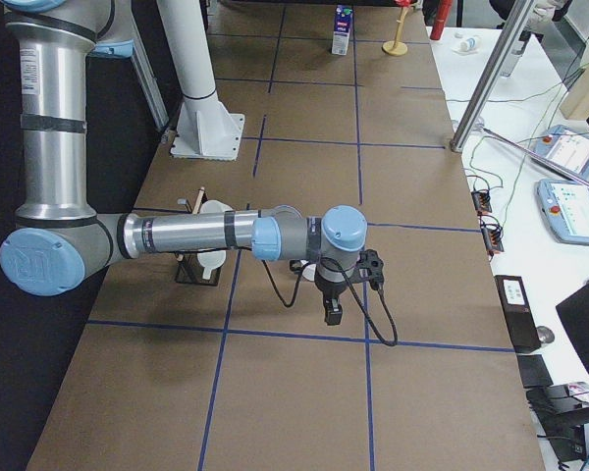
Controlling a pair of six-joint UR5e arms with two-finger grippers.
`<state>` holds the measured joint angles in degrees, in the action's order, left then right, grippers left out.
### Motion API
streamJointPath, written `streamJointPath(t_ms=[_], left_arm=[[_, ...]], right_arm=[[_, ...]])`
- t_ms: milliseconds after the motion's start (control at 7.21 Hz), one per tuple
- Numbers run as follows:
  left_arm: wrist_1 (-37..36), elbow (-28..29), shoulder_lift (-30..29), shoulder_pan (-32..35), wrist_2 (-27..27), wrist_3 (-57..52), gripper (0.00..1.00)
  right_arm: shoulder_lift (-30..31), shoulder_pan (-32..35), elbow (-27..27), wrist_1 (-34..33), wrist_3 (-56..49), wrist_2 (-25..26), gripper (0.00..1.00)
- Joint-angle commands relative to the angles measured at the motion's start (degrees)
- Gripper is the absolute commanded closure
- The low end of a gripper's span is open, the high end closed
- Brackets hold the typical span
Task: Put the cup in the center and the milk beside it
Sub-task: 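Lower the right gripper toward the white mug's rim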
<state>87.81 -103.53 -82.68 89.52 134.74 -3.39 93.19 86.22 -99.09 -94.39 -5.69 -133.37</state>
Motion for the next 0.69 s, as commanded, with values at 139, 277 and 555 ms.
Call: streamJointPath(t_ms=[139, 277, 555], left_arm=[[0.0, -0.6, 0.0, -0.1, -0.1, 0.0, 0.00], [0.3, -0.6, -0.3, -0.4, -0.2, 0.1, 0.00], [5.2, 1.2, -0.5, -0.5, -0.6, 0.5, 0.00]], right_arm=[[0.3, 0.0, 0.0, 0.0, 0.2, 0.0, 0.00], [-0.2, 0.0, -0.2, 0.0, 0.2, 0.0, 0.00], [-0.2, 0.0, -0.5, -0.1, 0.6, -0.8, 0.00]])
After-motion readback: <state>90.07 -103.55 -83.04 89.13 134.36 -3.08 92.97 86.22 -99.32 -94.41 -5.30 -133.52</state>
